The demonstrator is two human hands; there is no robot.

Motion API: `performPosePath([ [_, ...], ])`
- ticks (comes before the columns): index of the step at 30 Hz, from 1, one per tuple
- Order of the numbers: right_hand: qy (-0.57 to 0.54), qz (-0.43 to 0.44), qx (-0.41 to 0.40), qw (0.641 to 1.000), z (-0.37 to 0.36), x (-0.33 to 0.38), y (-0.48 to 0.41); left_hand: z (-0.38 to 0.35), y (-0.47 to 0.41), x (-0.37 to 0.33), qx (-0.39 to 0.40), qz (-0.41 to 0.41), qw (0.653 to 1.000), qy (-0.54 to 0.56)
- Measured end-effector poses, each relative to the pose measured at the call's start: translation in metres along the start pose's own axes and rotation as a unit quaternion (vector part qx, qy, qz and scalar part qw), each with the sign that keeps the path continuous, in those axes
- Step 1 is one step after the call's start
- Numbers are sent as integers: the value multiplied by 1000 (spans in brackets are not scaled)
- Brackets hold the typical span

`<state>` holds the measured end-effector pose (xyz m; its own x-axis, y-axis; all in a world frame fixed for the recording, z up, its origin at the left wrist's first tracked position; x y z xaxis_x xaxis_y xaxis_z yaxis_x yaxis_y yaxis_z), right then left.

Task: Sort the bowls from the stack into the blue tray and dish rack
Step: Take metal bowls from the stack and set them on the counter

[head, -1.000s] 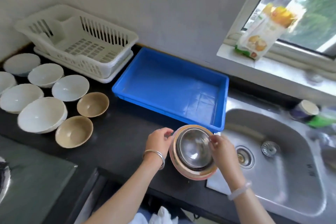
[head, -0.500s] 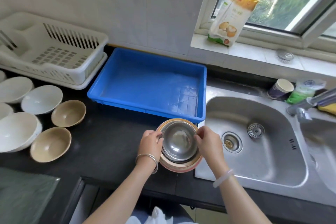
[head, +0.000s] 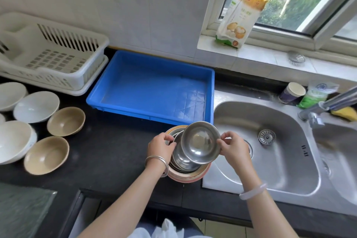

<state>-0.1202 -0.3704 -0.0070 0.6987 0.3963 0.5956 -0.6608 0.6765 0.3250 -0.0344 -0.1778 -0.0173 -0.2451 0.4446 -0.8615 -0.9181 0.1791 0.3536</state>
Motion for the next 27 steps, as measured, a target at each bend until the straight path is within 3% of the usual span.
performPosePath([
  [8, -18, -5, 1, 1000, 6, -2, -1, 1, -2, -4, 1, 34, 999, 26],
  [14, -41, 17, 21, 999, 16, 14, -2, 20, -3, -4, -27, 65, 990, 121],
  [22, -101, 79, 67, 989, 5, 64, -6, 78, 4, 8, -129, 86, 962, 224],
  [27, -57, 129, 118, 983, -30, 100, -9, 119, 18, 39, -209, 129, 928, 280],
])
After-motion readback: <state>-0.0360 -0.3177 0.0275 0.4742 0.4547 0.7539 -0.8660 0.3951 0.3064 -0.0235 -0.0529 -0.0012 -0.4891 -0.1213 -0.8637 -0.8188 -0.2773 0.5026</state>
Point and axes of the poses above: each hand's wrist, its own y-axis away from the middle knuckle, its own z-axis out of the back of the hand, x = y × z, the point moved 1 cm from there along -y, towards the middle knuckle, and after that the axes turned 14 degrees about y, right-handed, at the moved point
